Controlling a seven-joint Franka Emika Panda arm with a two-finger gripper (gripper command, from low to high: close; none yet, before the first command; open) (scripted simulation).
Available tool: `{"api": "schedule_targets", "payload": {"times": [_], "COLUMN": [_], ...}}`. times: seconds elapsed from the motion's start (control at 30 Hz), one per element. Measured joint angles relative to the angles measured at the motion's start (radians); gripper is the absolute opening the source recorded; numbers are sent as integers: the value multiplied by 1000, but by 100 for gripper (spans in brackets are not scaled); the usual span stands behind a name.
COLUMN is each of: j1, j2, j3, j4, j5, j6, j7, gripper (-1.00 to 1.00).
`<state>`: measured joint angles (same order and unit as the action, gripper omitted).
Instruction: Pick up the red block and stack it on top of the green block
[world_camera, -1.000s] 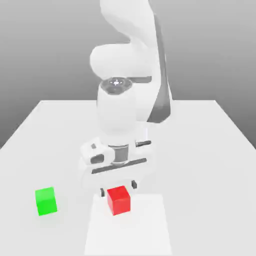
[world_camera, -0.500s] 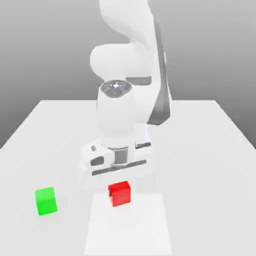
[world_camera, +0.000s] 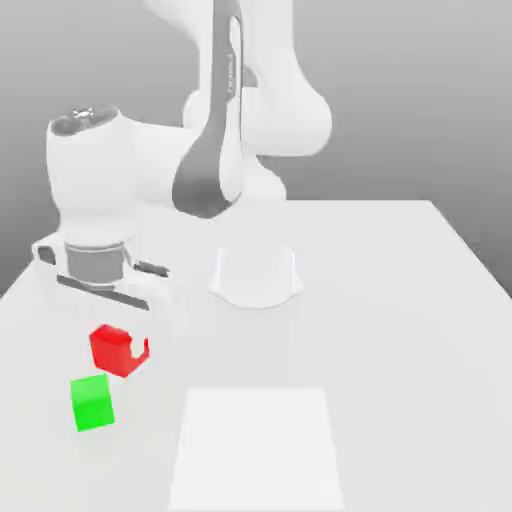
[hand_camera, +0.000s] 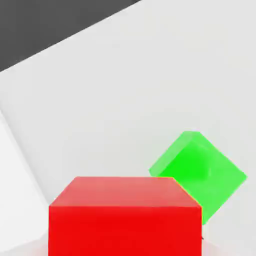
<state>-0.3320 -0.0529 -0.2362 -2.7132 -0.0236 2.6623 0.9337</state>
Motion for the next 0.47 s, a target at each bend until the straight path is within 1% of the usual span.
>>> {"api": "schedule_targets", "payload": {"times": [0.07, 0.13, 0.37, 0.4, 0.47], "j1": [-16, -4, -23, -27, -27], "j2": [17, 50, 203, 217, 217], "j3": [-9, -15, 23, 29, 29], "j4": [15, 22, 28, 28, 28], "j5": [9, 31, 133, 142, 142], "j6": [3, 31, 170, 183, 183], "j7": [39, 35, -34, -40, -40], "gripper": [-100, -100, -100, 100, 100]}}
